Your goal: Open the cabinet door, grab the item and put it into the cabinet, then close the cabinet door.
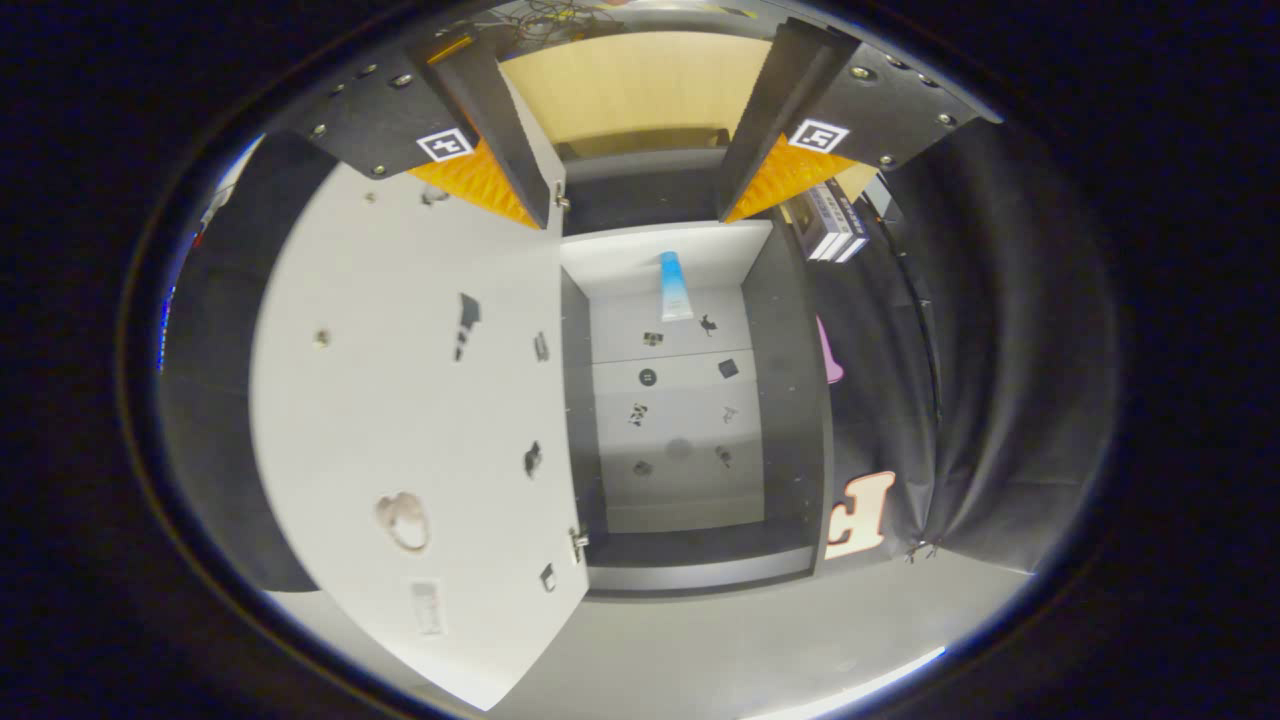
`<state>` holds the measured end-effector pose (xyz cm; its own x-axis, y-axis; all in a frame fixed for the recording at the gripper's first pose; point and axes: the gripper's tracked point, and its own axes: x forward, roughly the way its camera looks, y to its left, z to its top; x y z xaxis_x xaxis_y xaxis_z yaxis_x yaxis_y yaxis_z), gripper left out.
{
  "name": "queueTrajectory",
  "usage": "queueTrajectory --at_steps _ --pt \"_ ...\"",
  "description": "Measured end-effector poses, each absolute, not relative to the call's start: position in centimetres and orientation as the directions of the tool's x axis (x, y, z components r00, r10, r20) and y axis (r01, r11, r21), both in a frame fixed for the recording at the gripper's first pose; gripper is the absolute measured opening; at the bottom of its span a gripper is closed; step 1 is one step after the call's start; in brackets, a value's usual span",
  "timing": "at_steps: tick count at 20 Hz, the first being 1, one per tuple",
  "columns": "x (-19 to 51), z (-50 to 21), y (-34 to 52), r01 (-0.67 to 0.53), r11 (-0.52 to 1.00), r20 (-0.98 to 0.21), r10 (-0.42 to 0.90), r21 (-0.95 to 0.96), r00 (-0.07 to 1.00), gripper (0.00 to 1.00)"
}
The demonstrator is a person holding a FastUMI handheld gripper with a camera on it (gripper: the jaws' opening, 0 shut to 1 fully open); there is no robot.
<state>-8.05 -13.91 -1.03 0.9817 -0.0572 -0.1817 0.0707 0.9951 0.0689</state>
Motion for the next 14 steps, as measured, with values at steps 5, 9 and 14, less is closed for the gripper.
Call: queueTrajectory --at_steps 5,9,14 --pt "-13.3 0.2 -23.0 0.191 0.972 -0.155 -0.169 0.138 0.973 0.99" --pt "-14.8 -0.6 -30.8 0.319 0.936 -0.145 -0.299 0.146 0.943 0.98" --pt "-12.7 -2.7 -34.7 0.360 0.927 -0.160 -0.341 0.108 0.926 0.99"
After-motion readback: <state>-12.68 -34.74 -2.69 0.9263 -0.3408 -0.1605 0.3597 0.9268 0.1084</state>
